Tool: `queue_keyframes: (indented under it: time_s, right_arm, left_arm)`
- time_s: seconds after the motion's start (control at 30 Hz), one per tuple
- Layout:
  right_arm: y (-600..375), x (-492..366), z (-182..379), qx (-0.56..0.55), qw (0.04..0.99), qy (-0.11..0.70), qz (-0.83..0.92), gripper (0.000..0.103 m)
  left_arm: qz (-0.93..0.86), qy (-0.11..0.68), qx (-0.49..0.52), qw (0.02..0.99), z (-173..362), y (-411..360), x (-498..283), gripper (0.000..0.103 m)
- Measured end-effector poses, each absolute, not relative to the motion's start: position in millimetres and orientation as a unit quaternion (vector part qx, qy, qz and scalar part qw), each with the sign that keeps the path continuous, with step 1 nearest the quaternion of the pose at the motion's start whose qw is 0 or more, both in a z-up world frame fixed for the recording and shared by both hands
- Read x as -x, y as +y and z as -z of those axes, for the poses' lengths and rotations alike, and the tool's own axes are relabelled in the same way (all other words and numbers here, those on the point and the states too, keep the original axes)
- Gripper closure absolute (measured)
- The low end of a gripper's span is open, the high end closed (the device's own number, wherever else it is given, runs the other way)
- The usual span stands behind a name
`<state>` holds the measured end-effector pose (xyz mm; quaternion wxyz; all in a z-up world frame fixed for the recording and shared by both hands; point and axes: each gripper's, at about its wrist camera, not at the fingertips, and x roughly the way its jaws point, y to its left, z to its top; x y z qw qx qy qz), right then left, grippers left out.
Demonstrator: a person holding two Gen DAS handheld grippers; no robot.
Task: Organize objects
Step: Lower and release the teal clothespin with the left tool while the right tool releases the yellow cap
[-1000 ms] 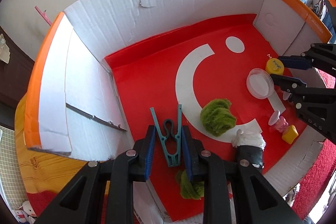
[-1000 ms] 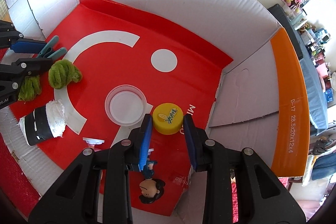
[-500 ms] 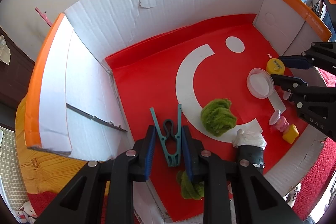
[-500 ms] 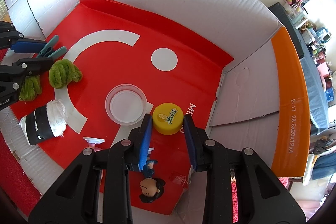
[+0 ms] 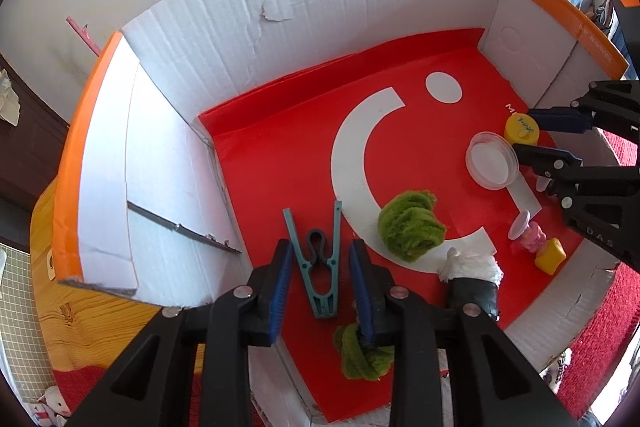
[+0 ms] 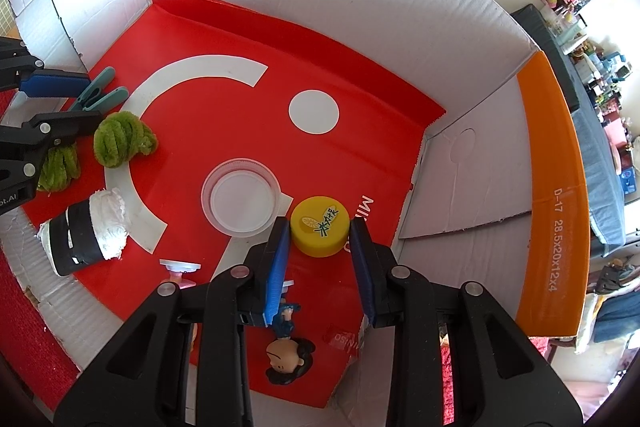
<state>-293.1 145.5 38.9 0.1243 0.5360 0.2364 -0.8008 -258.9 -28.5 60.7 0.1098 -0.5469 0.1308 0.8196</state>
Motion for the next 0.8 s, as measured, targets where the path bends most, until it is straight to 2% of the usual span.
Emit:
queue_keyframes:
  time_s: [0.8]
  right_arm:
    - [148.0, 287.8, -38.3, -0.540, 0.124, 0.235, 0.799, 0.073]
  left_arm:
    - [-0.821, 0.129, 0.545, 0.110, -64.3, -27.7, 258.0, 0.068]
